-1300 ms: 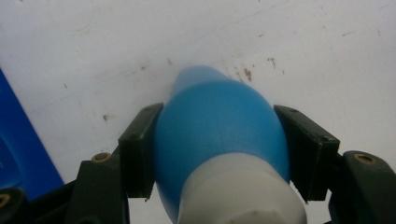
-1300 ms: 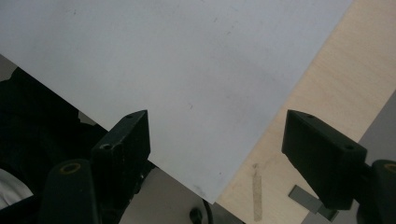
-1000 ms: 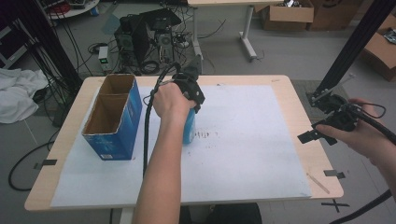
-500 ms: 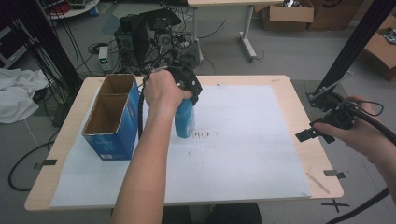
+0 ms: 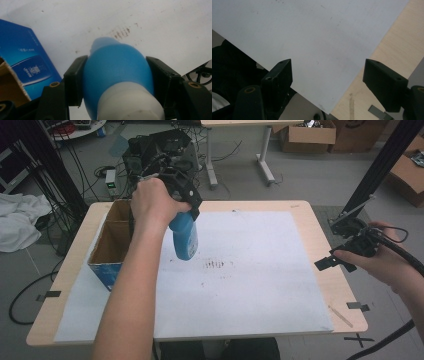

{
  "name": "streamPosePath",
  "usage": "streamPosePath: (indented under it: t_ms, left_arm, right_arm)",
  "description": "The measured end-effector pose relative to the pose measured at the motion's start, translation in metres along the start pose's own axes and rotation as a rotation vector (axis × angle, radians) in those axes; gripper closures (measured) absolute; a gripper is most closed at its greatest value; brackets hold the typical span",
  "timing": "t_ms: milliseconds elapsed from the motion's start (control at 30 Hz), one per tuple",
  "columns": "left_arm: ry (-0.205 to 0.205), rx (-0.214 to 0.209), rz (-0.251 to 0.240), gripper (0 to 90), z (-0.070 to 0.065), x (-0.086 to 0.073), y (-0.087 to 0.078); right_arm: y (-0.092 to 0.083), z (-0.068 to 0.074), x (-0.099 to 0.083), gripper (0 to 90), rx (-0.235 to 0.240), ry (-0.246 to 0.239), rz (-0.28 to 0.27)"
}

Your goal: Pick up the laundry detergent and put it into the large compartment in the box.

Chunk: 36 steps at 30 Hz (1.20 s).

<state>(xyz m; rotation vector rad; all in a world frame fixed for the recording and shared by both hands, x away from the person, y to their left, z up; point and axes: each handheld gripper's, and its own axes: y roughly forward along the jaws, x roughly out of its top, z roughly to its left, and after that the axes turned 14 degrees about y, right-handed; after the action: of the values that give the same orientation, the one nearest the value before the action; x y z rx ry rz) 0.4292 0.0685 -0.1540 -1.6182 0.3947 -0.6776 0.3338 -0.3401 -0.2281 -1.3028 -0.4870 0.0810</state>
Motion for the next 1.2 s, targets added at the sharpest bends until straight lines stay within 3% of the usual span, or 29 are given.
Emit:
streamPosePath:
  t_ms: [400,533,833,1200]
  left_arm:
    - [-0.127,0.014,-0.021,38.3,0.032,-0.030,-0.037]
    - [-0.190,0.029,-0.034,38.4,0.047,-0.044,-0.049]
    - [-0.236,0.040,-0.052,38.4,0.069,-0.065,-0.067]
    - [-0.289,0.084,-0.059,38.5,0.101,-0.093,-0.083]
  right_arm:
    - [0.000,0.003,0.002,23.9,0.003,0.000,0.000]
    - [0.001,0.004,0.004,24.0,0.002,0.001,0.002]
    - [0.002,0.005,0.007,24.0,-0.002,0.000,0.006]
    - [0.004,0.005,0.011,24.0,-0.006,0.010,0.013]
